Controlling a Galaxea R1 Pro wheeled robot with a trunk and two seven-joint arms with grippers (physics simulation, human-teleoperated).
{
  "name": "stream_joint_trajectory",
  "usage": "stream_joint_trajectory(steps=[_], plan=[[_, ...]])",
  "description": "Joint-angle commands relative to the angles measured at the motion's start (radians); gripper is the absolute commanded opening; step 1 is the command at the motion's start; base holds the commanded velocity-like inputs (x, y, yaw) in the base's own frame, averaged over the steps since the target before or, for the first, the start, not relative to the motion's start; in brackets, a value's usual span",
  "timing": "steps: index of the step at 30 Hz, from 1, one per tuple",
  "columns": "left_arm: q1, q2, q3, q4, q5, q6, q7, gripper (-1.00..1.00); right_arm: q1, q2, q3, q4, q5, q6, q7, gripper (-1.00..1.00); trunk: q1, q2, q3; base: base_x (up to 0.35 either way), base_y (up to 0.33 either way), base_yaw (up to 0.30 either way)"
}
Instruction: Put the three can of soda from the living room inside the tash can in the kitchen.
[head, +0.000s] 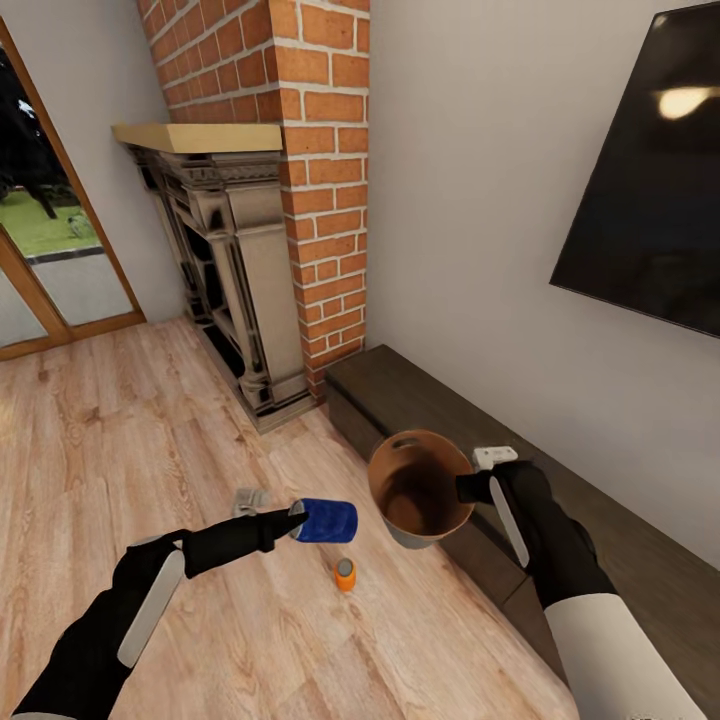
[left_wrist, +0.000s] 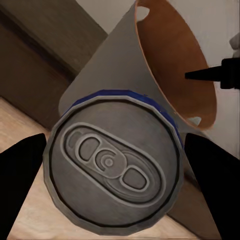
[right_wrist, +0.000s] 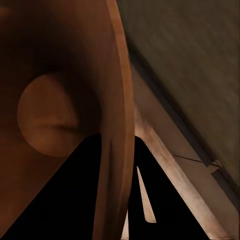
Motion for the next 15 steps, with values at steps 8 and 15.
stream_joint_trajectory(steps=[8,15], plan=[[0.000,0.009,-0.001,0.000,0.001,0.000,-0.037,-1.00,0.000,-0.001,0.000,0.060,-0.016,-0.002,0.003,-1.00,0.000,0.000,0.000,0.000,0.000,0.000],[0.000,0.009,-0.001,0.000,0.001,0.000,-0.096,-1.00,0.000,0.000,0.001,0.127,-0.018,-0.005,0.004,-1.00,0.000,0.000,0.000,0.000,0.000,0.000]])
